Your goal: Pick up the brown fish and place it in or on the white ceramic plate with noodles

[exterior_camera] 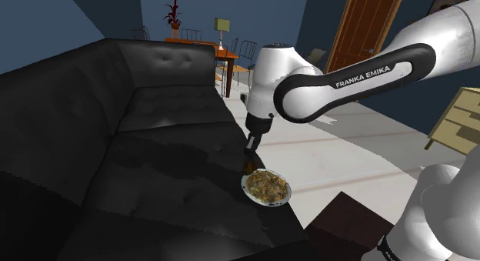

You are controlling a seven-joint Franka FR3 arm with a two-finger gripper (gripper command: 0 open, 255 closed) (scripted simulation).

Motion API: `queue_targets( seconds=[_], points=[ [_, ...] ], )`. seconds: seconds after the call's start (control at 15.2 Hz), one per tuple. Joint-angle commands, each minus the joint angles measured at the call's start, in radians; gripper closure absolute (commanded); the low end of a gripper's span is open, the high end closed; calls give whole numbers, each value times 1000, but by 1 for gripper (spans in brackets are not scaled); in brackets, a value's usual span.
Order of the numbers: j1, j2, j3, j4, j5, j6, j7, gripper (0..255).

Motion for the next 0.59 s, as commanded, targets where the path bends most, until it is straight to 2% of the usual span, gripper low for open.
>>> queue_targets(
  seconds=[0.0,0.26,0.53],
  points=[
    [-11,-73,-26,-79,16,8,-48,255],
    [-28,-198,-79,-194,27,0,-128,255],
    [-28,-172,-76,-228,25,60,-124,255]
  ],
)
